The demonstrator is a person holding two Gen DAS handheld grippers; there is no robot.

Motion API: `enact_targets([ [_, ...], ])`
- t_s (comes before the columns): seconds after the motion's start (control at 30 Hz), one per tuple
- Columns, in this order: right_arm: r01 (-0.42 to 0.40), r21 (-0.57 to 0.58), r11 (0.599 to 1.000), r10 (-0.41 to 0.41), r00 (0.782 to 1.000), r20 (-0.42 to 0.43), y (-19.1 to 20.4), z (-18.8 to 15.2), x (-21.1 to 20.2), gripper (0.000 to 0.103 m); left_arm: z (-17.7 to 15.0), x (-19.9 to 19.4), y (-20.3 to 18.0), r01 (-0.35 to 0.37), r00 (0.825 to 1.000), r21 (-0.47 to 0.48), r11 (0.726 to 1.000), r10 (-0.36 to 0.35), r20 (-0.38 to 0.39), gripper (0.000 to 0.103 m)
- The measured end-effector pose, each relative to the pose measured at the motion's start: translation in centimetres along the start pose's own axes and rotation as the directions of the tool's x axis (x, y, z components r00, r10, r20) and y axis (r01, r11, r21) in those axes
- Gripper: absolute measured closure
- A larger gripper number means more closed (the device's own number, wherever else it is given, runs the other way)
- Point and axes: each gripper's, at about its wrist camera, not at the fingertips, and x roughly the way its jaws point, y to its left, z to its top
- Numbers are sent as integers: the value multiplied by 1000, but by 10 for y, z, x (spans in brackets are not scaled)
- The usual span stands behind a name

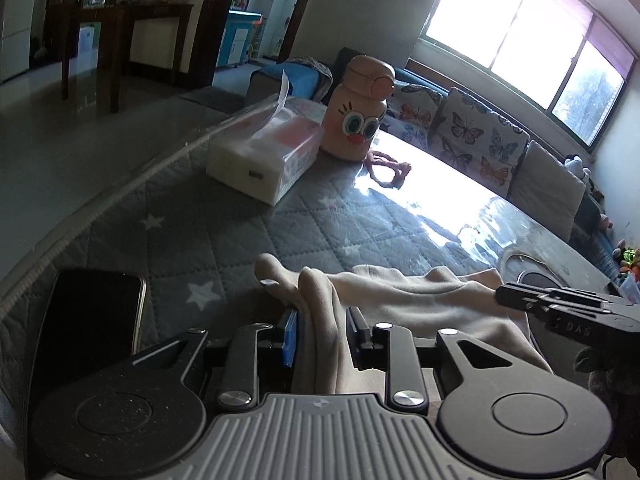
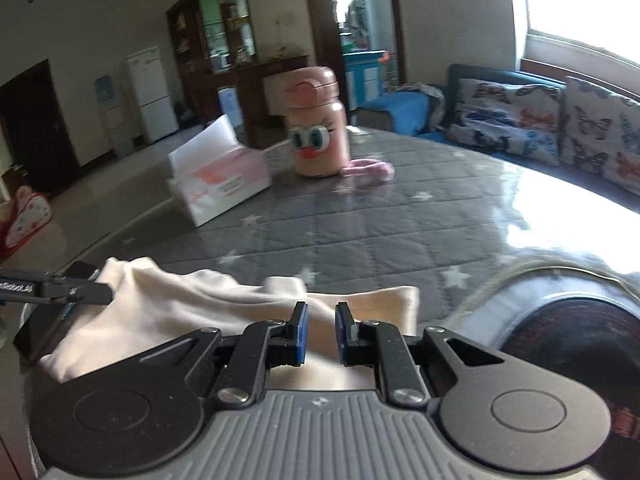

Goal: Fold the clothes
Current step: 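Lower the folded edge onto the bundle and flatten it with both grippers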

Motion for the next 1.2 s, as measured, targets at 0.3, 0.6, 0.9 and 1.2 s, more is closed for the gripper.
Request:
enact_targets([
  [0.3,-16,-8,1000,16,998,-62,7,2,37,89,8,-6,2,-10,1000,0,1000,10,20,74],
  [0.6,-18,-8,1000,18,998,-59,-1,5,31,89,12,18,-24,61,998,40,997,-61,-9,74],
  [0.9,-53,-65,996,49,997,-56,-1,-5,-17,89,10,41,-35,83,996,57,995,-81,-41,74],
  [1.2,-94,-104,990,88,994,-67,12,-30,-36,89,5,50,-30,70,996,52,996,-66,-62,74],
])
